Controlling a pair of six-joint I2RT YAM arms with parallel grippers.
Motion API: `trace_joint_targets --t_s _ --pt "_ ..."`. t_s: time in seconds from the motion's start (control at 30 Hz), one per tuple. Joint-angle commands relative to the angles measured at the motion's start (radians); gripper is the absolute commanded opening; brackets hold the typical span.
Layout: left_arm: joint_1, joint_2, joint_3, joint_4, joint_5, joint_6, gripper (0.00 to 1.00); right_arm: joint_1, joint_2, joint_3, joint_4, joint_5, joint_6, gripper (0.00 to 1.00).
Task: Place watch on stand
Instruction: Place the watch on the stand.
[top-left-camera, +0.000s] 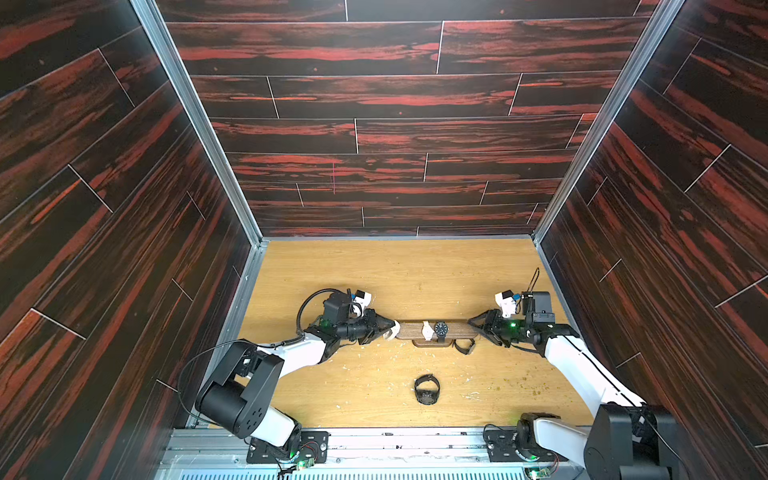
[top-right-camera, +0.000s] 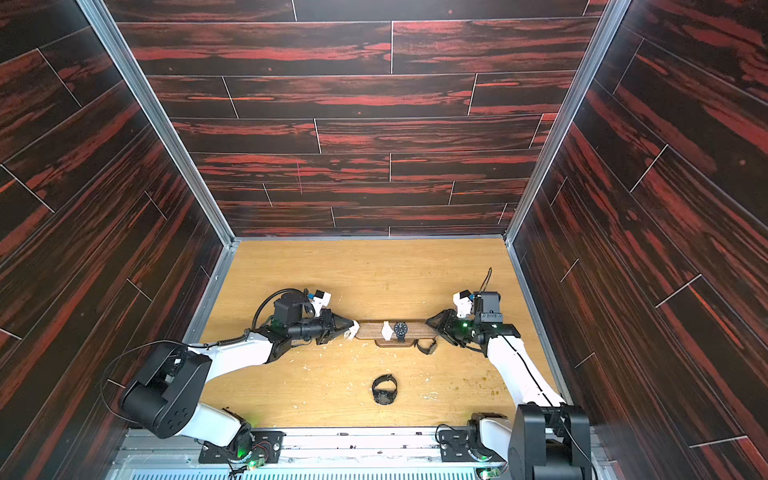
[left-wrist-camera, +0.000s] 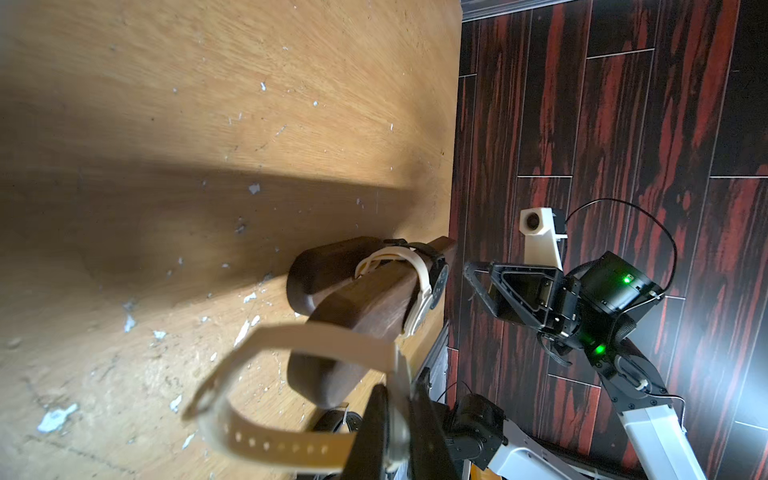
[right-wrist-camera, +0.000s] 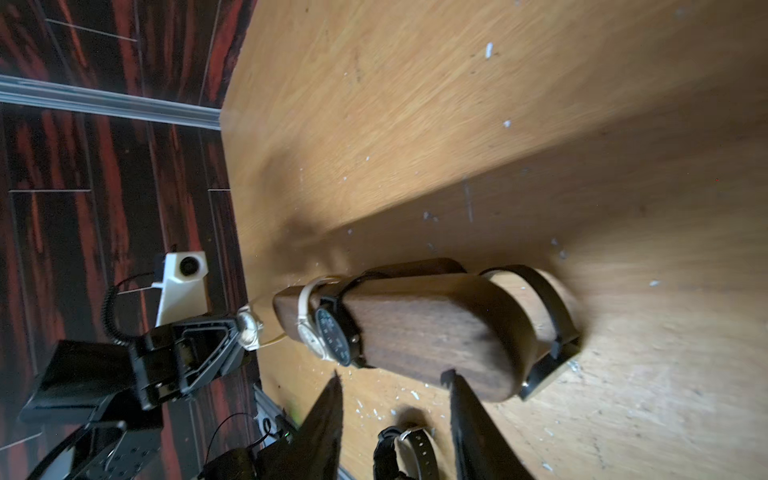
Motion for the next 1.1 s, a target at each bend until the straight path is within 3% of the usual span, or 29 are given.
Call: trace_joint_targets --t_s 0.0,0.87,1.07 --pt "-0.003 0.009 -0.003 0.026 -0.001 0.002 0.00 -0.004 0.021 0.032 0.008 0.039 0.004 0.44" --pt "-0.026 0.140 0.125 0.072 0.018 -0.014 0.01 -0.002 0.099 0.042 0.013 0.037 -0.023 0.47" --pt "-0.047 0.189 0.113 0.165 0.015 -0.069 0.01 0.000 0.099 0.027 0.018 0.029 -0.021 0.47"
